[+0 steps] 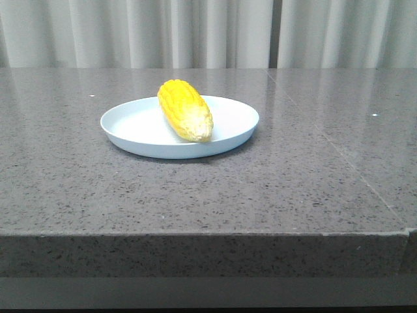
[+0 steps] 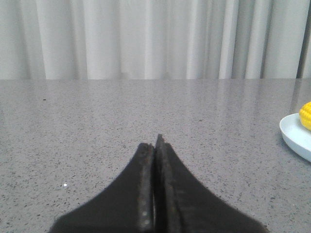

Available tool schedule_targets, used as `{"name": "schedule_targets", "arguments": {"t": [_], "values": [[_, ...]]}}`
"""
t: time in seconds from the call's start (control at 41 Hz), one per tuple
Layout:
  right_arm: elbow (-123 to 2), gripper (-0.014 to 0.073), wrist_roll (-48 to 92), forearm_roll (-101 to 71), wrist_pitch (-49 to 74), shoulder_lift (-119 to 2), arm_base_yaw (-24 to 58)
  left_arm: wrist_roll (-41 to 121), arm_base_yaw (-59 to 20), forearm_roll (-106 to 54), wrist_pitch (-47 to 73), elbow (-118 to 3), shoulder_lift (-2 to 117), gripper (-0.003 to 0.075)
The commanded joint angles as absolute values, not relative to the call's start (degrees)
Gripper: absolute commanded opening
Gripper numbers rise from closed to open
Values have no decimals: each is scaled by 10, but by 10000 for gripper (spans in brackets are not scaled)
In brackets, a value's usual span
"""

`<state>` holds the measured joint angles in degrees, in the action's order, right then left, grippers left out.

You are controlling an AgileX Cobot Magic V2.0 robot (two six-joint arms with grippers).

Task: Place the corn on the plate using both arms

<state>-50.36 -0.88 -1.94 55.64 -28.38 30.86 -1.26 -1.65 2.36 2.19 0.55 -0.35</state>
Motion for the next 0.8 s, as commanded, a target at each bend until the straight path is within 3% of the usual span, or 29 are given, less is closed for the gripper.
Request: {"name": "schedule_targets", "arguments": {"t": [0.0,0.317,0.512,0.78], "values": [[-478,-67,-5,-17,472,-253,261,-17,-19,20,-29,18,-13,-20],[-205,-67,-5,-18,156,-67,55,-17,-19,20,-29,18,-13,-20],[-78,-67,-5,-18,25,-10,32,-17,-19,20,-29,18,-13,-20],[3,-67,-9,-24,-42,16,12,-17,-19,20,-29,18,-13,-20]]}}
